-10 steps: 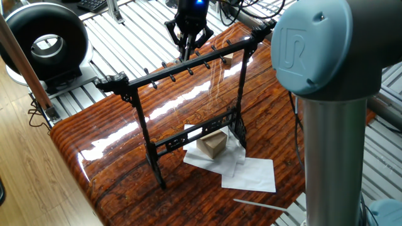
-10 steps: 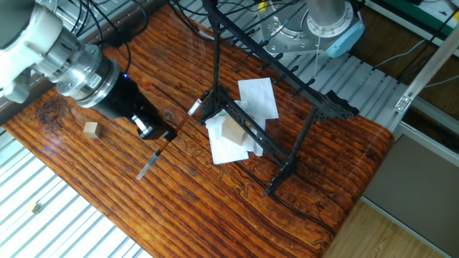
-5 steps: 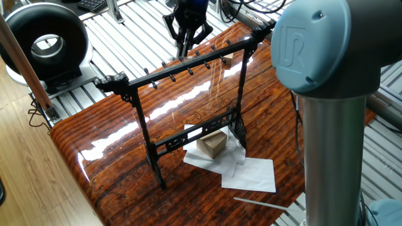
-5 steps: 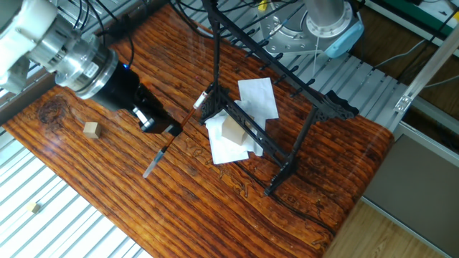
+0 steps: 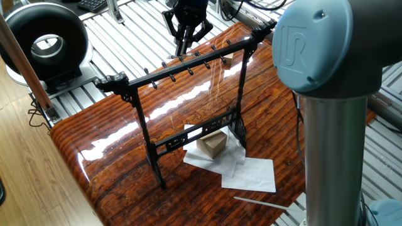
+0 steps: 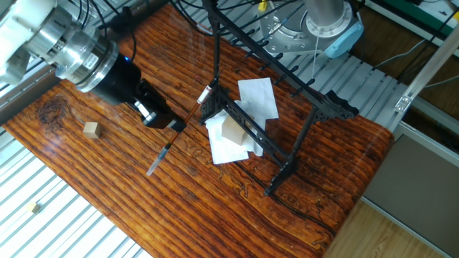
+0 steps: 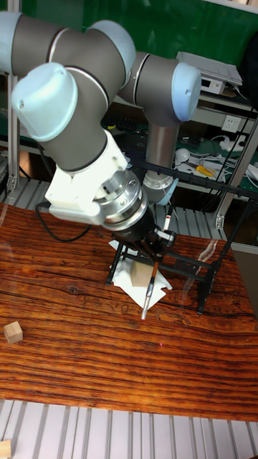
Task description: Place the brush on the pen rack
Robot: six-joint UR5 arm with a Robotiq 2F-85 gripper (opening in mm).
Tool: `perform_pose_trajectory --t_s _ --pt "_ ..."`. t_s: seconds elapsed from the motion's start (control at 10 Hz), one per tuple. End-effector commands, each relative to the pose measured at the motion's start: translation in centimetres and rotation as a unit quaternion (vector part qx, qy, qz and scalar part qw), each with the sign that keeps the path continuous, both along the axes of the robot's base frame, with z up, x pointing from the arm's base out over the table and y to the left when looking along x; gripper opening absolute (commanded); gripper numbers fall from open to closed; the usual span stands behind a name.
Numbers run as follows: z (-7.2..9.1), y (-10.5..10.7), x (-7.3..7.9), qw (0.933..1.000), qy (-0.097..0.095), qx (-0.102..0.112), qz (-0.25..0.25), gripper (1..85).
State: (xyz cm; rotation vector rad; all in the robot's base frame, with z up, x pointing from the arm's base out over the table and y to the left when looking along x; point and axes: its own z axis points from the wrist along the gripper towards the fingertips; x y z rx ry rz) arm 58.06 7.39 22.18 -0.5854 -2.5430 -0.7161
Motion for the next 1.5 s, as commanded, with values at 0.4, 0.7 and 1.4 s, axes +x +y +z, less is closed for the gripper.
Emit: perform_pose_trajectory --t_s 0.4,0.7,1.4 --pt "1.9 0.9 -0.5 0.9998 -0.012 0.012 -0.008 1.0" --pt "2.8 1.3 -0.9 0.9998 -0.012 0.015 -0.009 1.0" --pt "3.4 1.7 -1.3 0.9996 -0.015 0.019 -0.011 1.0"
